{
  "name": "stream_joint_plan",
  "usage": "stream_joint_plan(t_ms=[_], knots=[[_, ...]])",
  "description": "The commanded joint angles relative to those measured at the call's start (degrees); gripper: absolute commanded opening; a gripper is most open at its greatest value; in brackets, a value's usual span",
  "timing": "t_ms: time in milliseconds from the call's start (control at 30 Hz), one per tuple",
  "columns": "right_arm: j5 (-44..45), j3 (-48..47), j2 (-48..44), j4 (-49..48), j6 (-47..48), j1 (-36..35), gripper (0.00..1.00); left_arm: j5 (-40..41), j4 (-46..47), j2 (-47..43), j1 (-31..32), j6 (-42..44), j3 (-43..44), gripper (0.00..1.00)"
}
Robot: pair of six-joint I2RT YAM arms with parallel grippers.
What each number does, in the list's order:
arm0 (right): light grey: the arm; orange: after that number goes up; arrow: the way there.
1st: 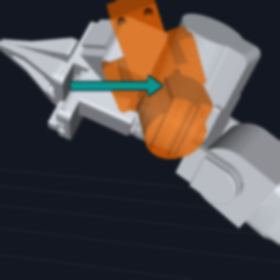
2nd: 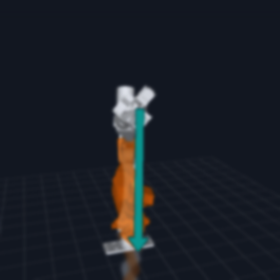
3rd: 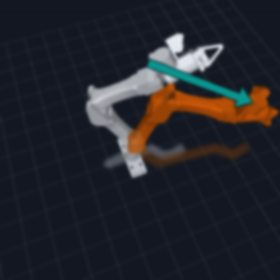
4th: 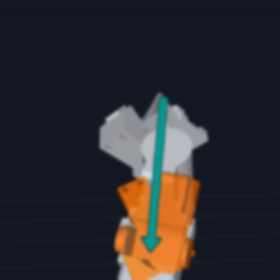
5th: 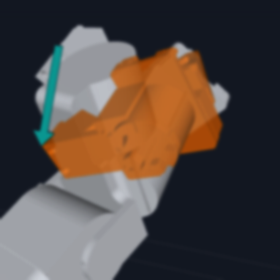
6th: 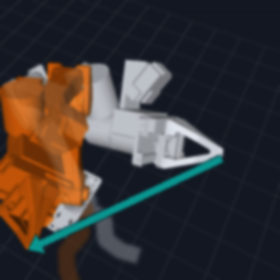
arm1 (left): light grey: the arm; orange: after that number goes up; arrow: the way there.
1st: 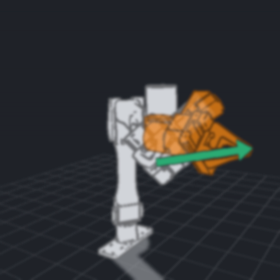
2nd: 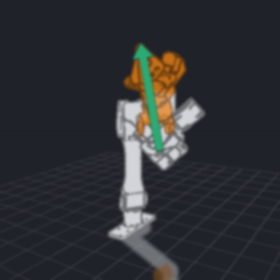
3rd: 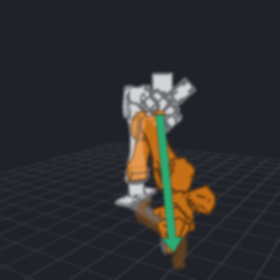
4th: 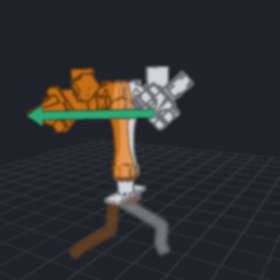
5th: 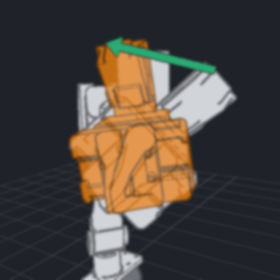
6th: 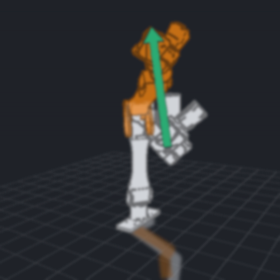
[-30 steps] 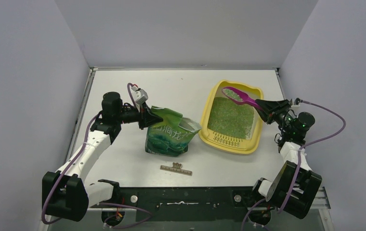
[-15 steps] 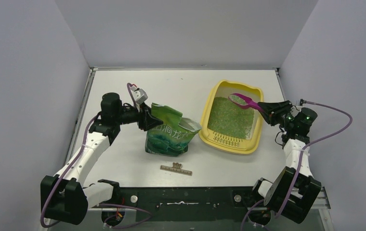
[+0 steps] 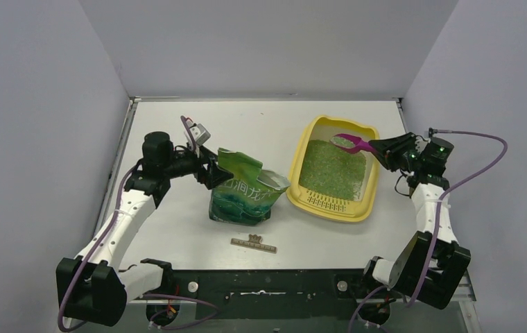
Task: Fill the litter box with clean litter
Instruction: Pour the cat litter into the litter box.
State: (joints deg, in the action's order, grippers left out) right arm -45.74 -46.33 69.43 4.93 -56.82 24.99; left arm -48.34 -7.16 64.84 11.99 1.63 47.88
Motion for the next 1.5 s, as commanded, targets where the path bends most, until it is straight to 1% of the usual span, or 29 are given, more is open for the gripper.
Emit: stream_joint_plan(t_ms=[0,167,300,567,667,1000,1300,1467], knots=[[4.8,-5.8,2.3,-0.2,2.8,-3.8,0.0,3.2,-1.0,-1.9,-0.7,-0.1,3.6,0.84],[6.6,-6.3,4.9,-5.9,-1.0,-5.5,0.0,4.2,-0.7,-2.1,-0.7,-0.2,3.5,0.87],[7.5,-7.1,6.8,-8.5,-2.9,-6.2,0.0,5.7,-1.2,-2.4,-0.8,0.0,3.6,0.88],[10.7,-9.0,9.3,-9.0,-3.9,-7.7,0.0,6.9,-1.2,-2.7,-0.8,-0.1,3.5,0.89],[11.0,-9.4,10.6,-10.7,-5.5,-8.4,0.0,6.6,-0.6,-2.7,-1.0,0.4,3.4,0.89],[14.3,-9.6,10.4,-8.5,-3.6,-10.4,0.0,6.8,-1.6,-3.1,-1.4,1.4,3.3,0.9],[15.1,-8.2,5.8,-5.1,-1.9,-6.7,0.0,6.8,-1.7,-2.9,-1.4,1.6,3.3,0.9],[14.5,-6.3,2.4,-1.1,-0.8,-4.0,0.0,6.7,-1.6,-2.9,-1.4,1.6,3.2,0.9]])
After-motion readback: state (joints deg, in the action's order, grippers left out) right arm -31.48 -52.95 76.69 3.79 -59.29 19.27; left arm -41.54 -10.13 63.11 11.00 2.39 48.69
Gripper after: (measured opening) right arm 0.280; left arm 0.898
